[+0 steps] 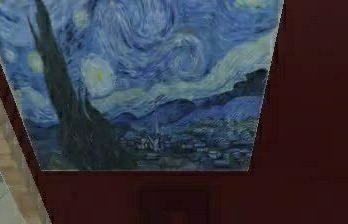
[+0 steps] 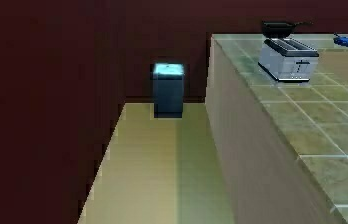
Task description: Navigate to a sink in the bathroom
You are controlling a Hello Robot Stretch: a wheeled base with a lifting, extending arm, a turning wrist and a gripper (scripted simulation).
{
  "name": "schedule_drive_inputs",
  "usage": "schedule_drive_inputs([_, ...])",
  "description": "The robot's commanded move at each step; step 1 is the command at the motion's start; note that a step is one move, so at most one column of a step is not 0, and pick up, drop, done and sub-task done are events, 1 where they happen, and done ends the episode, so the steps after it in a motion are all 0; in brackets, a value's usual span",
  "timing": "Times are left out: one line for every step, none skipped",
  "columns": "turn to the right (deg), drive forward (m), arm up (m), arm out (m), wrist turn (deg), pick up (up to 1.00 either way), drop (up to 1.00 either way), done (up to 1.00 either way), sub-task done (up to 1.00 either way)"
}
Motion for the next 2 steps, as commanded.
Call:
schedule_drive_inputs([-45.0,0.00,0.00,0.00,0.0,0.00,0.00,0.00,0.00])
schedule_drive_inputs([-42.0,0.00,0.00,0.00,0.0,0.00,0.00,0.00,0.00])
